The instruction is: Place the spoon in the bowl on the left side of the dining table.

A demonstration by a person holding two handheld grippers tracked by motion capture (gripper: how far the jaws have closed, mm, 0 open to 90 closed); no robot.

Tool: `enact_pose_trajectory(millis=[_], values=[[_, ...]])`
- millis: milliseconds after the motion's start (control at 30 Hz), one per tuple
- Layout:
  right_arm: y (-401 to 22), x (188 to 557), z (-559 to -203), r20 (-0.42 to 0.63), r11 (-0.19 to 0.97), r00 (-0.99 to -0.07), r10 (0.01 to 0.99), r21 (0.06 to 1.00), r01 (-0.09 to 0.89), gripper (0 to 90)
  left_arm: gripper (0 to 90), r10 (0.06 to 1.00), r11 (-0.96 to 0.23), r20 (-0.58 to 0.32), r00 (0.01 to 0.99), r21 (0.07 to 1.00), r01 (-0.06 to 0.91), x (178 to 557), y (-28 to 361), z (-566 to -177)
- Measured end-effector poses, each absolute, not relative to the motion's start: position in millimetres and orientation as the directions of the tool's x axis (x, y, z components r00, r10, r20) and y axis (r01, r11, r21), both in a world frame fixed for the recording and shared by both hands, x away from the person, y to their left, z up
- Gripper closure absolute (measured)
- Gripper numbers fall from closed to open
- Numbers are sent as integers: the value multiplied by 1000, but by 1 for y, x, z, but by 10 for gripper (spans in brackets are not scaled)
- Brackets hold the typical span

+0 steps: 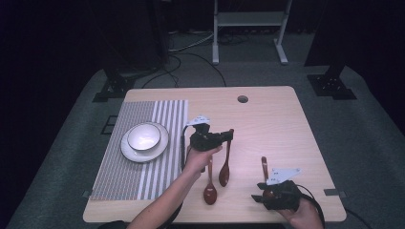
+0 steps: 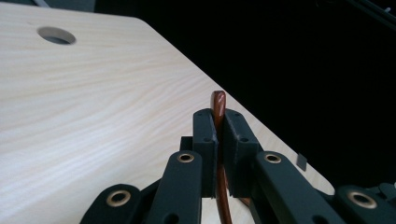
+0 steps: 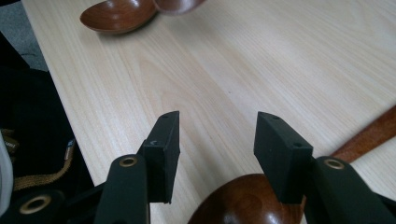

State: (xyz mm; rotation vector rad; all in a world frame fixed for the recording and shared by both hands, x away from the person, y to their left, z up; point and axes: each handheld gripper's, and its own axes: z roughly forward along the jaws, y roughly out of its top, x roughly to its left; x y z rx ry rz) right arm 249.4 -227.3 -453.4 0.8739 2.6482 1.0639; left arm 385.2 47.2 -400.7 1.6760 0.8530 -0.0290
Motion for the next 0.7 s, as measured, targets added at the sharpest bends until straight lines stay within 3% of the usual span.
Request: enact_pose_trajectory(millis=[700], values=[[-249, 250, -452, 113, 500, -774, 623, 704, 505, 417, 844, 642, 11, -395, 658, 862, 507, 405, 110, -375]])
